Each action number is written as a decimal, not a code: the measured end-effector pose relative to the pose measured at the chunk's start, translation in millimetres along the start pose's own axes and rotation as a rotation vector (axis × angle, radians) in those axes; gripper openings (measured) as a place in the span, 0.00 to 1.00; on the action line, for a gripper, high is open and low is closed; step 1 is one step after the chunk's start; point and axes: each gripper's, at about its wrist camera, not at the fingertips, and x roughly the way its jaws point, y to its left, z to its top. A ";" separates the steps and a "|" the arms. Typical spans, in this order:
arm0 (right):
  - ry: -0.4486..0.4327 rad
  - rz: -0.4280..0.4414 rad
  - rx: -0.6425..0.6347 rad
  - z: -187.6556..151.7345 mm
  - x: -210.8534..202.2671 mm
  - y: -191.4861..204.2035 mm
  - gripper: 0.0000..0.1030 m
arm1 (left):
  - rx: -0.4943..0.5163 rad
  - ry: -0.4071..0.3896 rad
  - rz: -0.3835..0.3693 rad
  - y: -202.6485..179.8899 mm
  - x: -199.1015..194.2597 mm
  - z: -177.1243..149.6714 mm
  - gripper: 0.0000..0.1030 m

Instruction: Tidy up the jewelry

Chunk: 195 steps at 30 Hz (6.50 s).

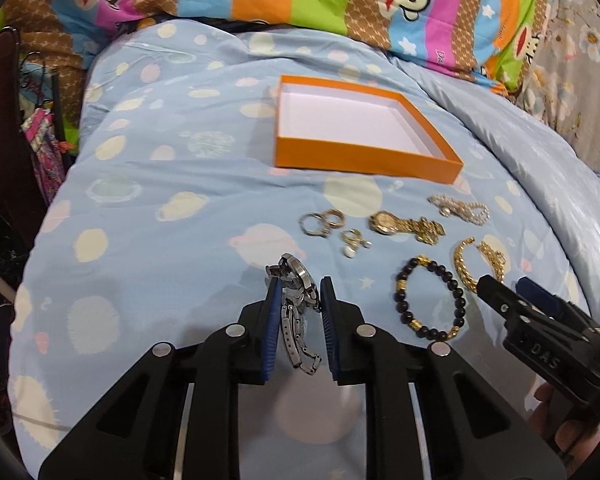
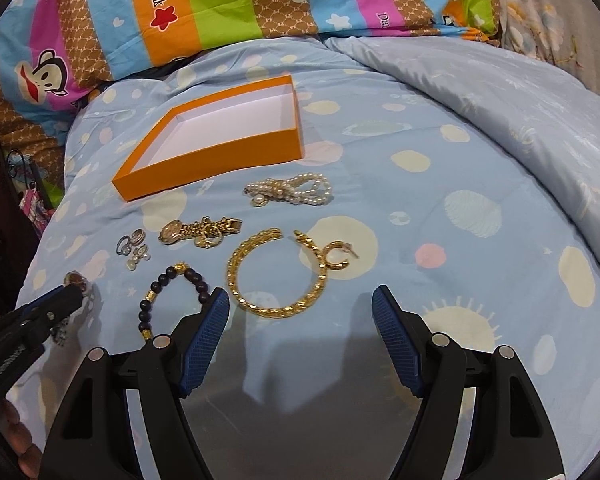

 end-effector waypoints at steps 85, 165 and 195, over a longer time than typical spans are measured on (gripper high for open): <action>-0.061 0.104 -0.063 130.0 72.5 26.3 0.52 | 0.039 -0.049 0.054 -10.5 98.6 126.0 0.38; -0.028 0.031 -0.045 -24.6 -30.0 -6.2 0.07 | 0.026 -0.067 -0.093 -20.8 -4.2 9.8 0.60; -0.036 0.058 0.067 -25.0 -28.6 -60.5 0.07 | 0.114 0.079 -0.188 -158.4 98.6 51.4 0.43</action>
